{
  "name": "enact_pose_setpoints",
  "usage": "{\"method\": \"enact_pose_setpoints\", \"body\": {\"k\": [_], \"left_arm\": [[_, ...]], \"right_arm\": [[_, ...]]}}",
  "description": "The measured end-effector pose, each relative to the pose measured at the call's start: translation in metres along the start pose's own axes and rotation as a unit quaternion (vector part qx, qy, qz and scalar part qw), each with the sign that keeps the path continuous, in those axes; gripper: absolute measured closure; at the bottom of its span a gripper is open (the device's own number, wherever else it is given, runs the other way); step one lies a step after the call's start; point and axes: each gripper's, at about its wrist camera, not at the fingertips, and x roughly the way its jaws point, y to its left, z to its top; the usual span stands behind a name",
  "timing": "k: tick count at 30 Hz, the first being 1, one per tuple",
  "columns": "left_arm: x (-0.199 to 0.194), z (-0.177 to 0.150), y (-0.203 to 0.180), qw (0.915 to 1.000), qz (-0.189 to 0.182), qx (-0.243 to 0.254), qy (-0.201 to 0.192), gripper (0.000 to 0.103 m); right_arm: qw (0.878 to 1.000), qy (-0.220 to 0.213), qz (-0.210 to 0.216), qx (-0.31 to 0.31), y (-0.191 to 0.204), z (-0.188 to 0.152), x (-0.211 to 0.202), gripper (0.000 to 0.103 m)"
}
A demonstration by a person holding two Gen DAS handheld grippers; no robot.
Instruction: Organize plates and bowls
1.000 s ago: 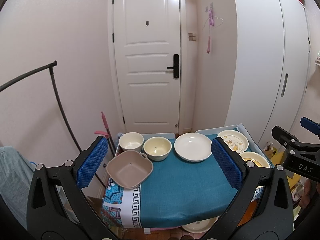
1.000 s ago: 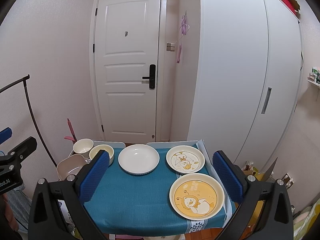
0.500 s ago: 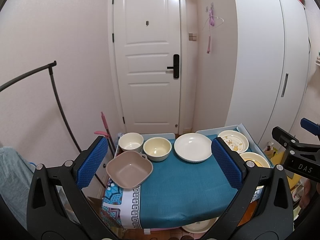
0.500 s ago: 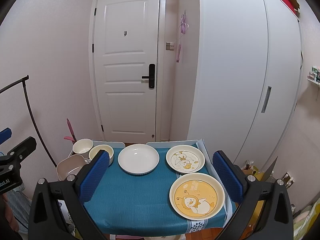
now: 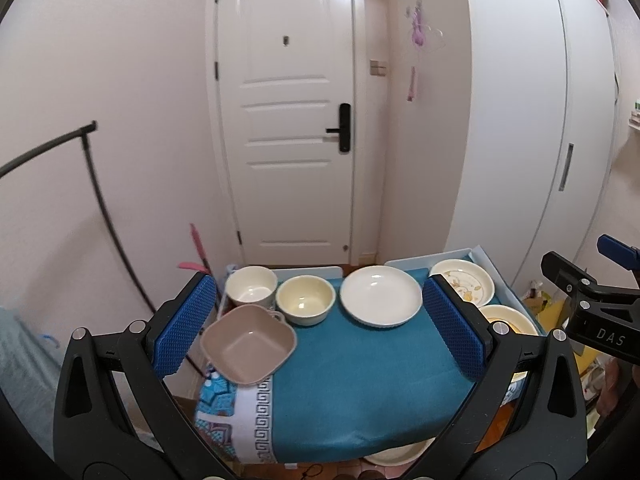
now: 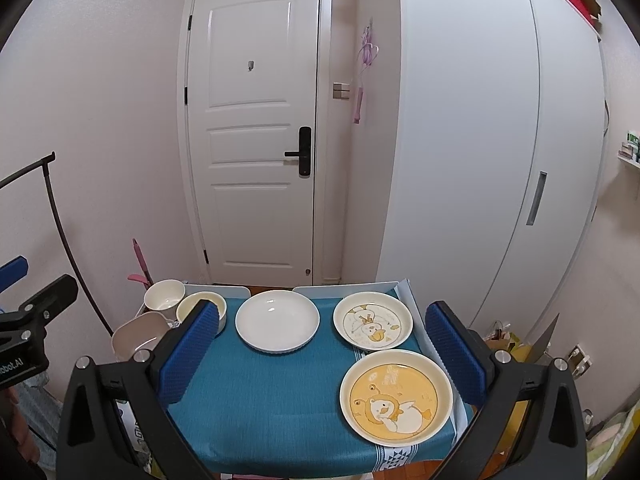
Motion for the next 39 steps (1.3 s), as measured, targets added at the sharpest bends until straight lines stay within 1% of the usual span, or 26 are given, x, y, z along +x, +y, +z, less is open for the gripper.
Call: {"method": "enact_pose_setpoints", "body": {"k": [2,5,9,11,14,17,18,20,21,22,23,24,25,26,27,28,30,31,32,33,34,35,36,37,38,39], "left_arm": [[0.015,0.005,-0.006,0.9999,-0.013,0.006,0.010,0.001],[0.046,0.008,-0.020,0.9984,-0.041,0.019,0.035,0.000],[0.094,0.000,-0.047,0.9922,-0.087,0.040,0.080,0.001],[0.119,-0.009,-0.064,0.9869,-0.109,0.051,0.107,0.000],[0.155,-0.029,-0.095,0.9760,-0.140,0.059,0.156,0.001],[0.189,-0.055,-0.124,0.9606,-0.173,0.063,0.208,0.001],[0.203,-0.065,-0.138,0.9539,-0.181,0.066,0.230,0.001],[0.221,-0.086,-0.160,0.9441,-0.189,0.067,0.262,0.002],[0.230,-0.095,-0.170,0.9382,-0.192,0.066,0.280,0.002],[0.240,-0.104,-0.180,0.9328,-0.195,0.062,0.297,0.004],[0.248,-0.113,-0.186,0.9292,-0.194,0.058,0.309,0.008],[0.259,-0.123,-0.195,0.9228,-0.191,0.050,0.330,0.010],[0.266,-0.133,-0.198,0.9169,-0.191,0.042,0.348,0.015],[0.273,-0.142,-0.206,0.9129,-0.188,0.035,0.361,0.021],[0.280,-0.149,-0.214,0.9094,-0.183,0.031,0.372,0.025],[0.284,-0.157,-0.217,0.9066,-0.180,0.026,0.381,0.029],[0.288,-0.165,-0.226,0.9044,-0.168,0.019,0.392,0.032],[0.288,-0.166,-0.227,0.9032,-0.163,0.015,0.397,0.036],[0.294,-0.171,-0.231,0.9028,-0.158,0.013,0.400,0.041],[0.296,-0.175,-0.235,0.9023,-0.154,0.010,0.403,0.044],[0.296,-0.176,-0.235,0.9014,-0.152,0.008,0.406,0.049],[0.297,-0.178,-0.236,0.9005,-0.148,0.006,0.409,0.055],[0.298,-0.180,-0.239,0.8996,-0.143,0.005,0.412,0.057],[0.297,-0.180,-0.240,0.9017,-0.137,0.008,0.410,0.059],[0.296,-0.180,-0.242,0.9015,-0.135,0.008,0.411,0.067],[0.296,-0.179,-0.243,0.9001,-0.139,0.003,0.413,0.069]], "right_arm": [[1.000,0.005,-0.005,0.003,-0.004,0.001,0.007,0.000],[1.000,0.020,-0.009,0.012,-0.015,0.001,0.024,0.000],[0.998,0.054,-0.024,0.037,-0.042,-0.013,0.048,0.000],[0.995,0.077,-0.035,0.052,-0.059,-0.022,0.063,0.000],[0.988,0.126,-0.034,0.087,-0.094,-0.050,0.086,0.000],[0.977,0.176,-0.033,0.113,-0.127,-0.082,0.108,0.001],[0.974,0.190,-0.031,0.118,-0.139,-0.092,0.116,0.006],[0.967,0.219,-0.024,0.125,-0.157,-0.108,0.129,0.014],[0.962,0.238,-0.016,0.133,-0.170,-0.120,0.137,0.019],[0.958,0.251,-0.008,0.139,-0.180,-0.128,0.147,0.022],[0.953,0.266,0.004,0.146,-0.192,-0.136,0.156,0.029],[0.949,0.275,0.015,0.150,-0.198,-0.141,0.163,0.032],[0.944,0.290,0.032,0.154,-0.208,-0.149,0.173,0.037],[0.940,0.301,0.047,0.154,-0.215,-0.155,0.179,0.042],[0.936,0.310,0.062,0.152,-0.221,-0.159,0.187,0.047],[0.933,0.318,0.074,0.148,-0.226,-0.162,0.194,0.049],[0.929,0.328,0.097,0.139,-0.234,-0.167,0.208,0.055],[0.927,0.332,0.106,0.136,-0.238,-0.169,0.213,0.056],[0.925,0.337,0.114,0.134,-0.243,-0.171,0.220,0.060],[0.922,0.341,0.124,0.130,-0.246,-0.172,0.227,0.067],[0.921,0.344,0.133,0.127,-0.249,-0.172,0.233,0.070],[0.920,0.345,0.140,0.124,-0.251,-0.172,0.236,0.072],[0.919,0.346,0.145,0.119,-0.253,-0.174,0.241,0.076],[0.917,0.351,0.151,0.114,-0.253,-0.174,0.244,0.078],[0.915,0.356,0.153,0.111,-0.252,-0.174,0.248,0.080],[0.914,0.360,0.155,0.106,-0.252,-0.175,0.250,0.083]]}}
